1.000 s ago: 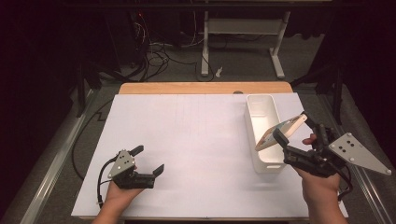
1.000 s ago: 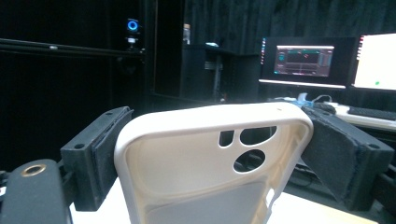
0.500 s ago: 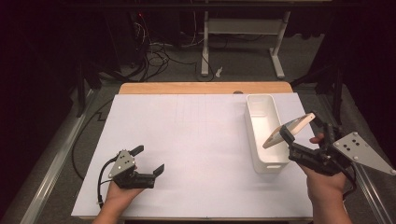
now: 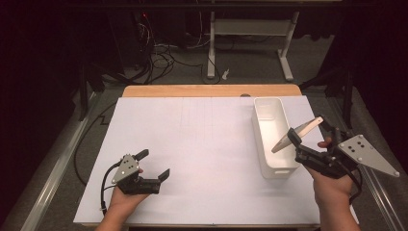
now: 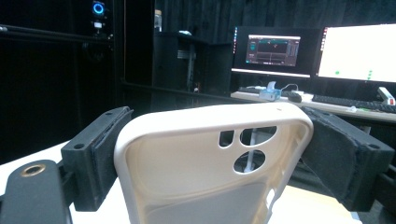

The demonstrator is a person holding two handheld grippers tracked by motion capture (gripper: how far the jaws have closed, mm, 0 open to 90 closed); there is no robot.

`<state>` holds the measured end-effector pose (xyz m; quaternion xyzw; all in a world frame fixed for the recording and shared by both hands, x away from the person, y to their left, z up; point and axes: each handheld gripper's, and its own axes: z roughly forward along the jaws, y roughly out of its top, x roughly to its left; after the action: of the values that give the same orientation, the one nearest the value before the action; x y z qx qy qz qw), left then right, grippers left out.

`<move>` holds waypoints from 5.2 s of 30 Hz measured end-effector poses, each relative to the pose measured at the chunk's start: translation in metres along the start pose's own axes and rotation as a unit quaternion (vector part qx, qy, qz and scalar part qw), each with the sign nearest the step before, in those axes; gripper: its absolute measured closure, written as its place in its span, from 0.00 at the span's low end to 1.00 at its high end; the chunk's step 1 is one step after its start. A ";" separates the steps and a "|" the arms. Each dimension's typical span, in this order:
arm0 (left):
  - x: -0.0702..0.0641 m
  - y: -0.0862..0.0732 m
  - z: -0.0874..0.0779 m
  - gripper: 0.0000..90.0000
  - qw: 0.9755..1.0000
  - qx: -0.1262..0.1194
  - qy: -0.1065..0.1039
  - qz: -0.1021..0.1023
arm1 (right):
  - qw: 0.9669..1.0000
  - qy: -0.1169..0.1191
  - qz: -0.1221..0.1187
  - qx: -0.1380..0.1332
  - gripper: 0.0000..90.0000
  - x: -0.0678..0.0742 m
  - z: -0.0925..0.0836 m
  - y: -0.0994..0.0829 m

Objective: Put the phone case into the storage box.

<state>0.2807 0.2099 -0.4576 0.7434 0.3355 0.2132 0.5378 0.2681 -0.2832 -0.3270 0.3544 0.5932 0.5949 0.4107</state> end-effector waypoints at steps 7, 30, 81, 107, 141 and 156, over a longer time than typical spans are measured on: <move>-0.001 0.000 0.000 0.00 1.000 -0.006 -0.003 0.002 | 1.000 -0.011 -0.007 0.009 0.15 0.003 0.010 -0.003; 0.000 0.002 -0.001 0.00 1.000 -0.006 -0.010 0.001 | 0.998 -0.057 -0.004 0.038 0.15 -0.004 0.061 -0.008; 0.000 0.003 -0.003 0.00 1.000 -0.015 -0.022 0.003 | 0.984 -0.145 0.035 0.101 0.14 -0.033 0.169 -0.037; 0.000 0.002 -0.003 0.01 0.999 -0.017 -0.029 0.003 | 0.975 -0.171 0.048 0.137 0.14 -0.035 0.200 -0.057; -0.001 0.001 -0.003 0.01 0.999 -0.012 -0.035 0.004 | 0.971 -0.176 0.053 0.152 0.14 -0.039 0.209 -0.074; -0.002 0.001 -0.003 0.01 0.999 -0.014 -0.034 0.007 | 0.968 -0.184 0.060 0.163 0.13 -0.039 0.206 -0.072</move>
<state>0.2771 0.2100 -0.4551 0.7450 0.3087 0.1961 0.5579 0.4762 -0.2361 -0.3871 0.5547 0.5739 0.4385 0.4133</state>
